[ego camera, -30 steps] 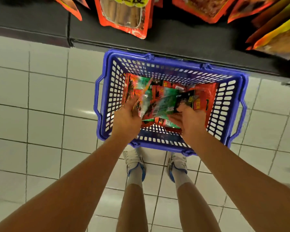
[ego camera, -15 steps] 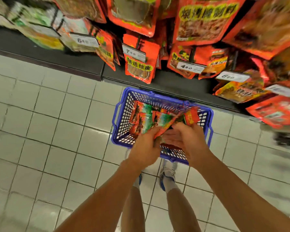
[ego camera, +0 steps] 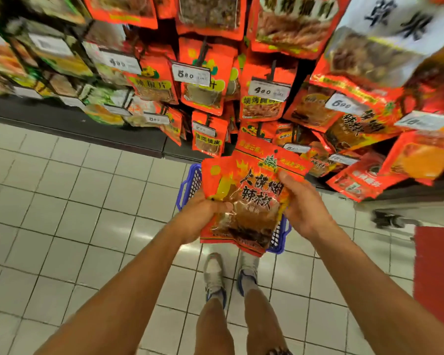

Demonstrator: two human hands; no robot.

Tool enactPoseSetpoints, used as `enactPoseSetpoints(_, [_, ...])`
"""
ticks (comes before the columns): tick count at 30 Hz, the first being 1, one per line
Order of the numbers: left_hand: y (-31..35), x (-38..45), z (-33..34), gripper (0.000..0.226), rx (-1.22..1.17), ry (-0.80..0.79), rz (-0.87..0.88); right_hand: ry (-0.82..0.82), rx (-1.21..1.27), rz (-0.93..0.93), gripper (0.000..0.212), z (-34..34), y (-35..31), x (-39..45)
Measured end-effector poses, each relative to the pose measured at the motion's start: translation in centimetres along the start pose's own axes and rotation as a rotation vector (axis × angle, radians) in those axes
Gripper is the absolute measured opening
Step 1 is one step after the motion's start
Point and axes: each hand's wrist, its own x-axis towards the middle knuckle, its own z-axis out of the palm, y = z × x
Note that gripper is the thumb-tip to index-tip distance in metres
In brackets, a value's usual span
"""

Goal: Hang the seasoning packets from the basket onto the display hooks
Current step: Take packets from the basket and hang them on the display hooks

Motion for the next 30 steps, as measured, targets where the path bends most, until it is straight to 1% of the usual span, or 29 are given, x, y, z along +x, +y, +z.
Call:
enactPoseSetpoints(2, [3.5,-3.0,0.2,0.035,-0.027,-0.014,0.030,-0.013,0.055,-0.063,0.039,2.1,-3.1,-3.1])
enactPoseSetpoints(4, [7.3,-5.9,0.6,0.030,-0.051,-0.036,0.105,0.042,0.097,-0.163,0.031,4.0,-6.4,-6.3])
enactPoseSetpoints(6, [11.7,-8.7,0.9,0.016,-0.106,-0.031,0.183,0.063,0.118,-0.259,0.030,5.5,-10.1,-9.4])
enactPoseSetpoints(8, [16.3,-11.2,1.1,0.051,-0.145,-0.001,0.250,0.080,0.134,-0.350,0.030,6.8,-14.2,-12.4])
enactPoseSetpoints(9, [18.7,-12.4,1.3,0.061,-0.154,-0.001,0.291,0.087,0.144,-0.397,0.029,7.3,-16.3,-13.9])
enactPoseSetpoints(10, [21.1,-13.5,1.4,0.061,-0.159,0.001,0.338,0.088,0.145,-0.453,0.025,7.9,-18.5,-15.4])
enactPoseSetpoints(12, [25.7,-15.8,2.0,0.049,-0.139,0.012,0.470,0.074,0.122,-0.579,0.011,8.8,-22.7,-18.4])
enactPoseSetpoints(15, [31.9,-19.3,3.7,0.018,-0.098,0.035,0.718,0.071,0.060,-0.776,0.014,9.7,-28.4,-22.3])
enactPoseSetpoints(16, [33.7,-20.4,4.4,0.016,-0.077,0.059,0.792,0.072,0.048,-0.835,0.016,9.8,-30.2,-23.3])
enactPoseSetpoints(17, [35.4,-21.4,5.0,0.018,-0.055,0.080,0.851,0.062,0.048,-0.884,0.016,9.9,-31.9,-24.3])
enactPoseSetpoints(19, [38.1,-22.9,6.2,0.023,-0.030,0.104,0.940,0.043,0.030,-0.956,0.014,9.9,-34.8,-25.8])
enactPoseSetpoints(20, [39.3,-23.5,6.6,0.022,-0.018,0.118,0.977,0.042,0.012,-0.990,0.013,9.8,-36.1,-26.4])
enactPoseSetpoints(22, [41.4,-24.6,7.7,0.007,-0.032,0.129,1.025,0.023,-0.013,-1.039,0.011,9.5,-38.6,-27.2])
enactPoseSetpoints(23, [42.4,-24.9,8.1,0.005,-0.052,0.130,1.040,0.010,-0.025,-1.050,0.010,9.4,-39.9,-27.5])
enactPoseSetpoints(26, [44.9,-25.0,9.7,0.013,-0.044,0.121,1.077,-0.019,-0.097,-1.088,0.014,9.0,-43.7,-27.8])
enactPoseSetpoints(28, [46.5,-24.7,10.8,0.011,-0.047,0.144,1.090,-0.023,-0.158,-1.114,0.017,8.9,-45.7,-27.8])
enactPoseSetpoints(30, [48.0,-24.3,11.7,0.027,-0.115,0.198,1.106,-0.021,-0.198,-1.133,0.014,9.0,-47.5,-27.4])
